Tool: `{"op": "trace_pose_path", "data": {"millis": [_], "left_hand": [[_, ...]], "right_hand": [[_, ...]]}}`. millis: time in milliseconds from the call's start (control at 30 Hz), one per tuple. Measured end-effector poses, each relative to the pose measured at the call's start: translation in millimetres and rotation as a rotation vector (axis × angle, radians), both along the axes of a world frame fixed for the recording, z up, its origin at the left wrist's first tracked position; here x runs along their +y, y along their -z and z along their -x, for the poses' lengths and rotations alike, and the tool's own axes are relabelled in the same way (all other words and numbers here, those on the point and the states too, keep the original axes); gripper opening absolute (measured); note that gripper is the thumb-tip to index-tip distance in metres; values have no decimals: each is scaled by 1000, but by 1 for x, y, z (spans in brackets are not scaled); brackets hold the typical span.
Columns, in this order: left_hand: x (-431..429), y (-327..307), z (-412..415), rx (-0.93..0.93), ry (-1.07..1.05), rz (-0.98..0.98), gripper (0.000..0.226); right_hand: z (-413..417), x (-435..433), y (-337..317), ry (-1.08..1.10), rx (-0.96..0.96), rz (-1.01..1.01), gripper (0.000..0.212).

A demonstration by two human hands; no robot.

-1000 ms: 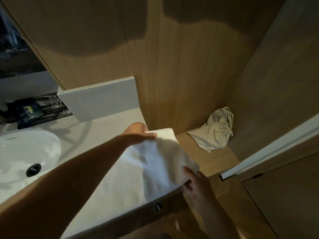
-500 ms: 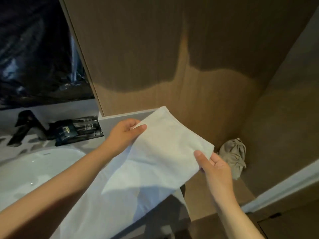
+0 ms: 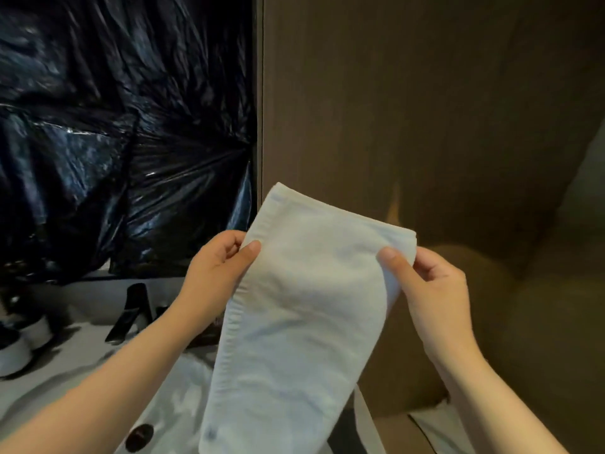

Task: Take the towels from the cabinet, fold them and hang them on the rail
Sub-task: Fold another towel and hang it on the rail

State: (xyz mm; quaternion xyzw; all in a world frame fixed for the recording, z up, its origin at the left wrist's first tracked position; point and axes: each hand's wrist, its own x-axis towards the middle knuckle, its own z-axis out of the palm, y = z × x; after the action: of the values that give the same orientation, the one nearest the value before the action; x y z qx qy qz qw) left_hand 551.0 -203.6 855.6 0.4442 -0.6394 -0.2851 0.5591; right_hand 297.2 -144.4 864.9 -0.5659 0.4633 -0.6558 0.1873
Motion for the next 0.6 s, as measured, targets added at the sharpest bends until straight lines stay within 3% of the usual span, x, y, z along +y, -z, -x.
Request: {"op": "trace_pose_path", "data": {"millis": [433, 600], "left_hand": [[5, -55, -57, 191, 41, 258, 9], [5, -75, -72, 121, 35, 384, 52]], "right_hand": [[-57, -4, -101, 120, 217, 240, 12], [-69, -5, -124, 212, 343, 370, 26]]}}
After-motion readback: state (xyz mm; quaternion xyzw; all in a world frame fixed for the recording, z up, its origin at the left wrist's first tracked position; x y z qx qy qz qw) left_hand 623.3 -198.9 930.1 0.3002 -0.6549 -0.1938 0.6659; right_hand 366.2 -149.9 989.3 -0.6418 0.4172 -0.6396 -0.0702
